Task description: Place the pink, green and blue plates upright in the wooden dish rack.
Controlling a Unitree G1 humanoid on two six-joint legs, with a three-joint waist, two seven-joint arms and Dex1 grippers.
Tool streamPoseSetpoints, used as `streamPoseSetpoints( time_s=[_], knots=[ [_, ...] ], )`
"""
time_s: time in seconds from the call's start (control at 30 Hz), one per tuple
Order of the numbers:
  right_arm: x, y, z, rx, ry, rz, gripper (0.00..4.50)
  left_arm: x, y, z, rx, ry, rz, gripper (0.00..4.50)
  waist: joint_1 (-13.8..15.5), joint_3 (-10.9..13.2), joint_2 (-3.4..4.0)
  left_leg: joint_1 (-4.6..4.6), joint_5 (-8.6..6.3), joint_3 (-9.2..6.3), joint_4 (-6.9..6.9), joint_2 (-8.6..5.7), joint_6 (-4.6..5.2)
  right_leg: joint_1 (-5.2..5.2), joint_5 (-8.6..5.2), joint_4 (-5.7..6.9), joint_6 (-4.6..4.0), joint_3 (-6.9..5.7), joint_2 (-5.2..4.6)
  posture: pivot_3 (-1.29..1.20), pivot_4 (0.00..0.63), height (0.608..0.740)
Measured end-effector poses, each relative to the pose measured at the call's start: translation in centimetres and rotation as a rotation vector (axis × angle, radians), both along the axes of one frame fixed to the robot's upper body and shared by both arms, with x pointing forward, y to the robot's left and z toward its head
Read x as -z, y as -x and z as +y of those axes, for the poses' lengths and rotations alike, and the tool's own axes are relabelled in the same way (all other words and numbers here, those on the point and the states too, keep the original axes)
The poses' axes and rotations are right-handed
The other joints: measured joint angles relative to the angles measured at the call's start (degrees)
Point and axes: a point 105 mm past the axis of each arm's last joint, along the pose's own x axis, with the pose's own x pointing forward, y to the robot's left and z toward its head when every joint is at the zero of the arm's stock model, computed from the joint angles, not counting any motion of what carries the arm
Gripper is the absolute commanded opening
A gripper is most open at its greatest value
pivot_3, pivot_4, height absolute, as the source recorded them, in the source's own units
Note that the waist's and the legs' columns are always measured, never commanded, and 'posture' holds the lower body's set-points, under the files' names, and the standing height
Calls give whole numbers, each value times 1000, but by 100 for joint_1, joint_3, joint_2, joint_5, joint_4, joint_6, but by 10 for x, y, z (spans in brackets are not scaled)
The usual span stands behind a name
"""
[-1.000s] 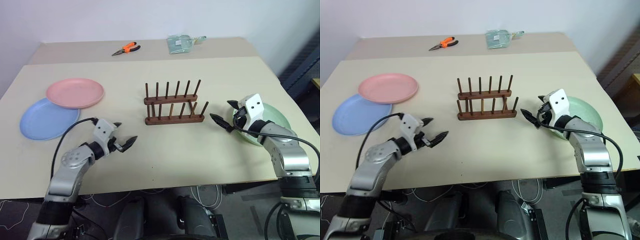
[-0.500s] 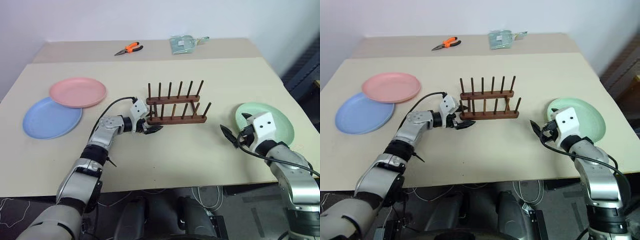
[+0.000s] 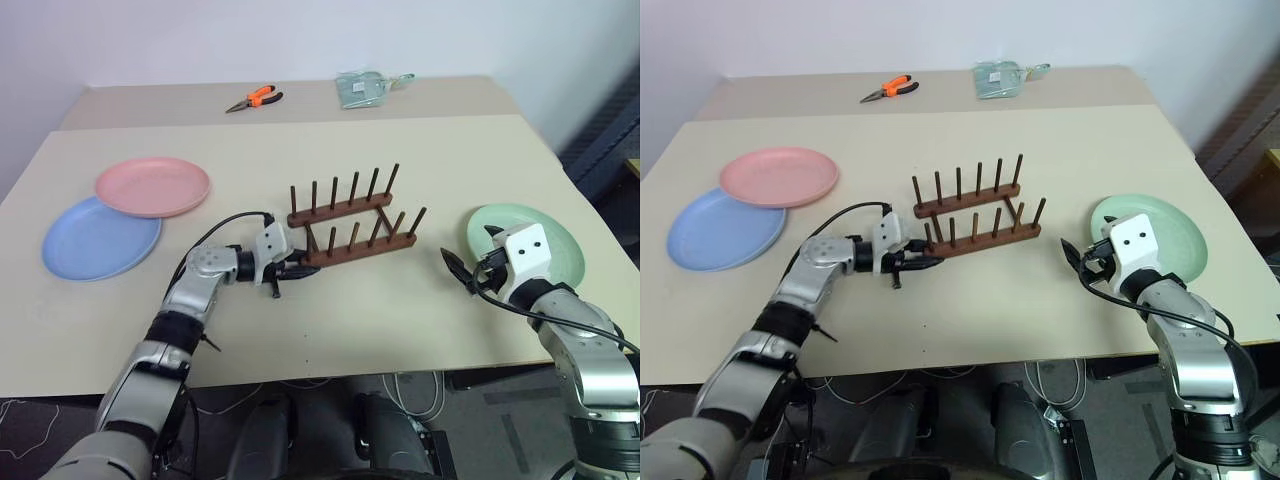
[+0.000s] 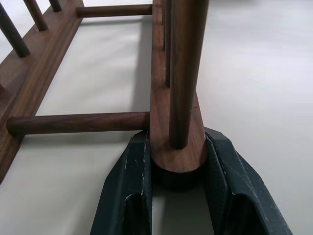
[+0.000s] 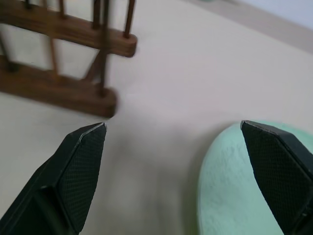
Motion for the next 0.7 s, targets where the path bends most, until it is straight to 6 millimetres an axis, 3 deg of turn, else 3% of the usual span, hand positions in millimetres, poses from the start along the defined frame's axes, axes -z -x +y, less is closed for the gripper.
streamPoseSetpoints(
  time_s=[0.1, 0.2, 0.27, 0.3, 0.4, 0.53, 0.6, 0.7],
  knots=[
    [3, -2, -5, 9, 9, 6, 4500, 2, 16, 7, 38, -39, 25, 2751, 18, 0, 0, 0, 0, 0, 3, 0, 0, 0, -2, 0, -4, 0, -1, 0, 150, 738],
    [5, -2, -9, 11, 27, 16, 4500, 0, 13, 13, -13, -48, 9, 4211, 37, 0, 0, 0, 0, 0, 6, -1, 0, 1, -2, 0, -5, 0, -2, 0, 150, 738],
    [5, -2, -11, 5, 48, 23, 4500, 0, 11, 17, -53, -48, 4, 4211, 23, 0, 0, 1, 0, 0, 5, -1, 0, 1, -2, 0, -4, 0, -1, 0, 150, 738],
    [4, -1, -13, 0, 52, 25, 4246, 1, 12, 18, -64, -50, 5, 4244, 15, 0, 0, 3, 0, 1, 3, 0, 0, 1, -2, 1, -3, 0, -1, 0, 150, 738],
    [10, 9, -13, -55, 62, 75, 3177, 4, 21, 32, -120, -52, 40, 3230, -23, -1, 1, 9, 0, 1, -3, 8, 0, 2, -2, 3, -3, 2, 6, 0, 150, 738],
    [28, 33, 1, -189, 65, 195, 1014, 6, 48, 58, -188, -51, 134, 1140, -127, -5, 7, 37, -1, 8, -16, 30, -1, 16, -8, 4, -14, 9, 19, 0, 150, 738],
    [36, 42, 23, -292, 47, 247, 0, 8, 61, 53, -184, -27, 203, 86, -108, -11, 16, 40, -2, 8, -13, 35, -2, 19, -21, 5, -36, 8, 20, 0, 150, 738],
    [42, 47, 51, -398, 52, 272, 0, 11, 70, 33, -163, 8, 260, 34, -50, -15, 20, 39, -3, 8, -8, 31, -4, 28, -26, -4, -30, 2, 16, 0, 150, 738]
  ],
)
